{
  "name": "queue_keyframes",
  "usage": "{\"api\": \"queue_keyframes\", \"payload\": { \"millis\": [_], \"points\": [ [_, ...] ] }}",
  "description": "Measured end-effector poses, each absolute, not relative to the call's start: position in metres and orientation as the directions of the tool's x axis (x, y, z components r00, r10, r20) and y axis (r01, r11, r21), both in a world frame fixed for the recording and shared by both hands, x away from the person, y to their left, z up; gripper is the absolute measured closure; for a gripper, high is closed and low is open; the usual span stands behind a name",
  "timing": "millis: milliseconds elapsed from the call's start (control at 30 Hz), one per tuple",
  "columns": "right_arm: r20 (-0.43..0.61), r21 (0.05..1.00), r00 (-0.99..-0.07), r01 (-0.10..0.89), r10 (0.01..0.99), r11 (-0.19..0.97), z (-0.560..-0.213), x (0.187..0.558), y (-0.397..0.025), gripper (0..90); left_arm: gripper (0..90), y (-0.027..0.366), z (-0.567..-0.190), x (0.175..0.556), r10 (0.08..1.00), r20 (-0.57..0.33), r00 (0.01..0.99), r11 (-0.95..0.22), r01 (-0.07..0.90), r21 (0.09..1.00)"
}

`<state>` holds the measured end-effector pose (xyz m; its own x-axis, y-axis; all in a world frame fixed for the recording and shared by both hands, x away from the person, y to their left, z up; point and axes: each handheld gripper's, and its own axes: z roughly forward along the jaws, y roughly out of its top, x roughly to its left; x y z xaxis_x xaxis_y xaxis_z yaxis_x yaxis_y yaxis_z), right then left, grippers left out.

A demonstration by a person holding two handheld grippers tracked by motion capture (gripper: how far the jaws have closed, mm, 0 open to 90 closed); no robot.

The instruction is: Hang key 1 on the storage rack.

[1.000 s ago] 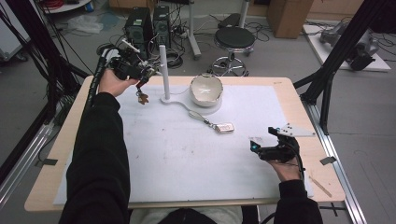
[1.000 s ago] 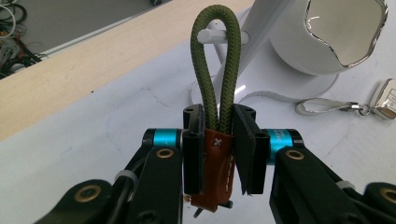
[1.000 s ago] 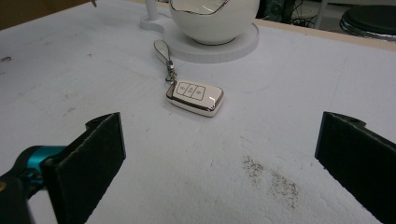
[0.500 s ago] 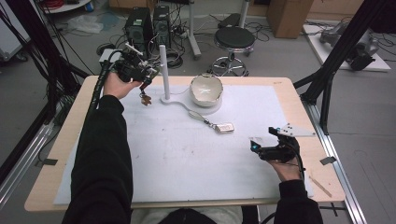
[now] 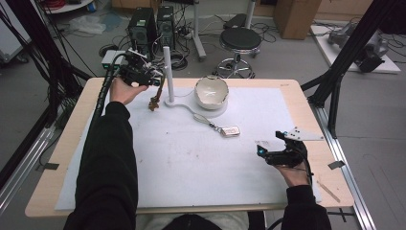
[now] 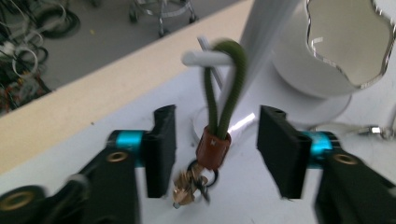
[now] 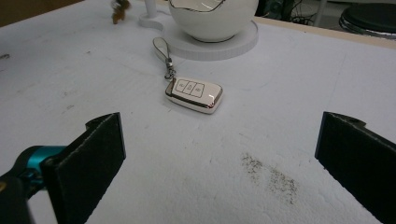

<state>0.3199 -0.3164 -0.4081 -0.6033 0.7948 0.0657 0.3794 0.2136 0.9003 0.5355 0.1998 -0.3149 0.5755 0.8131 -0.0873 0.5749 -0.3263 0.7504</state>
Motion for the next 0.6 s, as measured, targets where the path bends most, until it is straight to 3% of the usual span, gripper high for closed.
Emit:
{"api": "queue_keyframes", "payload": {
  "millis": [67,367,600],
  "points": [
    [0.068,0.900,-0.600,0.382,0.797,0.211,-0.408,0.320,-0.316,0.7,31.2,0.203,-0.314,0.534,0.821,-0.088,0.564,-0.311,0.572,0.759],
    [0.068,0.899,-0.598,0.383,0.799,0.211,-0.409,0.321,-0.316,0.7,1.7,0.213,-0.314,0.523,0.845,-0.047,0.532,-0.305,0.554,0.774],
    [0.070,0.896,-0.596,0.390,0.800,0.212,-0.409,0.321,-0.316,0.7,1.7,0.220,-0.320,0.510,0.834,-0.073,0.546,-0.288,0.545,0.787]
  ]
}}
